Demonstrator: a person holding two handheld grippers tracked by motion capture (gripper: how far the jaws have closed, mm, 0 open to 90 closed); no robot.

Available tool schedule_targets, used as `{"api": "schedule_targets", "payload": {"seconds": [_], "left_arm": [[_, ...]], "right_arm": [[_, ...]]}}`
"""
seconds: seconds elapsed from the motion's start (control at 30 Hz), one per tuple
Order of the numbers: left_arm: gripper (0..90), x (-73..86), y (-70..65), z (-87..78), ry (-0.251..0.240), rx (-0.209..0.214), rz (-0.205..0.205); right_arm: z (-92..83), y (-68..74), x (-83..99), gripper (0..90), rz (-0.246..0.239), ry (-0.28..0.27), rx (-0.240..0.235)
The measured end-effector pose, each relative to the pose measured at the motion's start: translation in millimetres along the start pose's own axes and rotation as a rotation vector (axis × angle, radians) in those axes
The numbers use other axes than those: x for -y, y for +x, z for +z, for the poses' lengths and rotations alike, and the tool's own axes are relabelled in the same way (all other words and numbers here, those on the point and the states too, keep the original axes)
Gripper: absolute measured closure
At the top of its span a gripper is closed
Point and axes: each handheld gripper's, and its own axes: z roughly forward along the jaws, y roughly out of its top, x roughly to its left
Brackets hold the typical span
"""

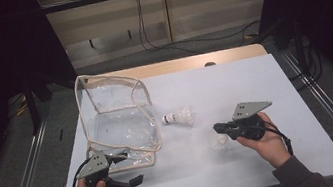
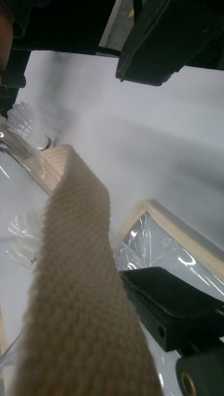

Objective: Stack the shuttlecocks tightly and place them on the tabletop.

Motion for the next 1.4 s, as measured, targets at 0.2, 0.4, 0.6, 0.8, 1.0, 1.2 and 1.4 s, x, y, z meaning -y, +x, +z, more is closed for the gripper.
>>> {"api": "schedule_targets", "payload": {"seconds": [0.2, 0.4, 0.6, 0.8, 1.0, 1.2, 1.4], "left_arm": [[4.7, 0.3, 0.0, 0.2, -0.005, 0.004, -0.006], [4.5, 0.0, -0.4, 0.9, -0.005, 0.002, -0.01], [4.5, 0.3, 0.1, 0.5, -0.003, 0.001, 0.0], [4.6, 0.7, -0.2, 0.7, -0.005, 0.004, -0.009], [4.6, 0.6, -0.3, 0.7, -0.004, 0.003, -0.009], [4.6, 0.7, -0.2, 0.6, -0.005, 0.004, -0.009], [4.6, 0.8, -0.3, 0.6, -0.005, 0.004, -0.01]], "right_arm": [[0.5, -3.6, 2.9, 85.9, 0.018, -0.001, 0.015], [-5.9, -11.4, 7.3, 81.9, 0.043, -0.001, 0.05], [-12.2, -17.4, 8.7, 67.3, 0.046, 0.005, 0.116], [-15.8, -19.3, 9.0, 62.5, 0.048, 0.007, 0.152], [-18.9, -19.4, 7.8, 62.0, 0.043, 0.005, 0.169], [-21.1, -22.1, 10.1, 65.4, 0.045, 0.001, 0.181], [-21.7, -22.6, 10.4, 66.8, 0.055, -0.003, 0.184]]}}
